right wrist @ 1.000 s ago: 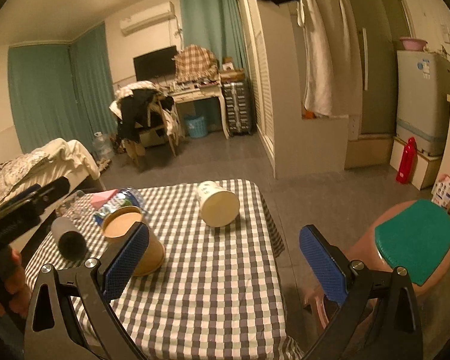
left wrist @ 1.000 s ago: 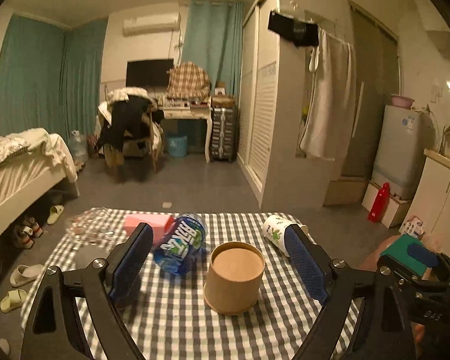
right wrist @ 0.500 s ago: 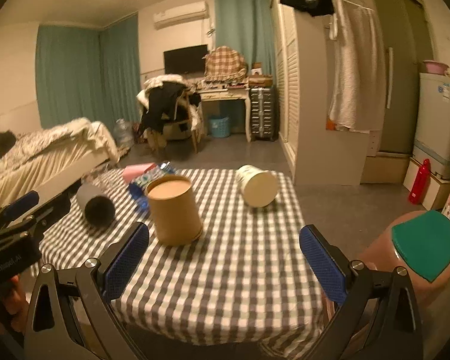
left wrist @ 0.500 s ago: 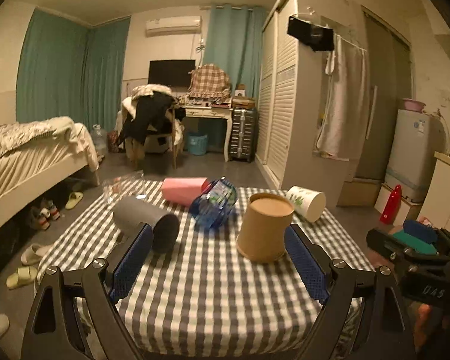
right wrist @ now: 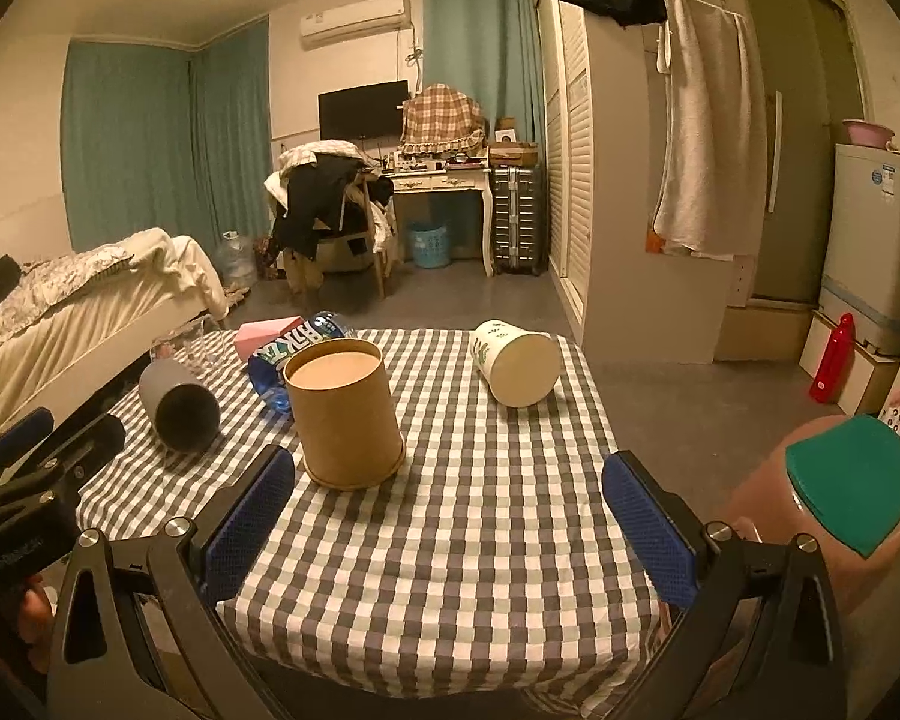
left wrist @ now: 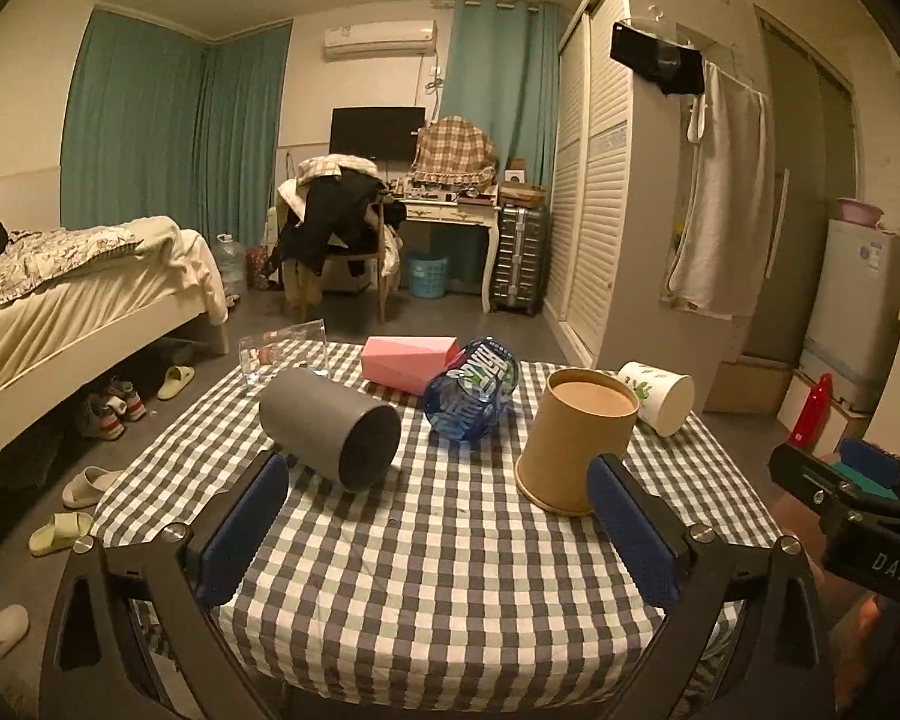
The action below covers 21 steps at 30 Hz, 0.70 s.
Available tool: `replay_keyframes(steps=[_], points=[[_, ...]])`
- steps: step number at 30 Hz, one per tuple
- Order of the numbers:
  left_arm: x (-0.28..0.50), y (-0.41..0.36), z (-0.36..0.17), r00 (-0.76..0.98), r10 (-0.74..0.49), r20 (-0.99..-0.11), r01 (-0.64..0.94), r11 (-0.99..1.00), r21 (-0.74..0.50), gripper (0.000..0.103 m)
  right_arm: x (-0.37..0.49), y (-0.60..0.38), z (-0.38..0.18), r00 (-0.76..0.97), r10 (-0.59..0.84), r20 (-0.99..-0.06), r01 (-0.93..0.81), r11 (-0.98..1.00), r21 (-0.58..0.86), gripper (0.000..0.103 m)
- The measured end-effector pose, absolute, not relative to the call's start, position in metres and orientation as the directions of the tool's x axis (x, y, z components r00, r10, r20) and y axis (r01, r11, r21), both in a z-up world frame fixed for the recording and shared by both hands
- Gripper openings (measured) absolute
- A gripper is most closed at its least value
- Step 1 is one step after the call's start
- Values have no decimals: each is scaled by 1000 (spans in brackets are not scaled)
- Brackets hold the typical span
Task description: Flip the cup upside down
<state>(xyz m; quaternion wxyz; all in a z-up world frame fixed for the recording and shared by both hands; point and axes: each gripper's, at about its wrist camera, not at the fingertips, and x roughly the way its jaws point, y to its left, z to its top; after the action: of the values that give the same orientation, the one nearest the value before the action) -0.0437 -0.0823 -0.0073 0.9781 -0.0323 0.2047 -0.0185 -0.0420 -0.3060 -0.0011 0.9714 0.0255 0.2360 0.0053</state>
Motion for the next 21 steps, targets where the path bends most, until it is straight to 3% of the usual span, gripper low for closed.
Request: replay_keyframes(steps=[21], points=[[-41, -84, -2, 912, -36, -409, 15, 998, -54, 103, -48, -315, 2, 902, 22, -431, 15, 997, 82, 103]])
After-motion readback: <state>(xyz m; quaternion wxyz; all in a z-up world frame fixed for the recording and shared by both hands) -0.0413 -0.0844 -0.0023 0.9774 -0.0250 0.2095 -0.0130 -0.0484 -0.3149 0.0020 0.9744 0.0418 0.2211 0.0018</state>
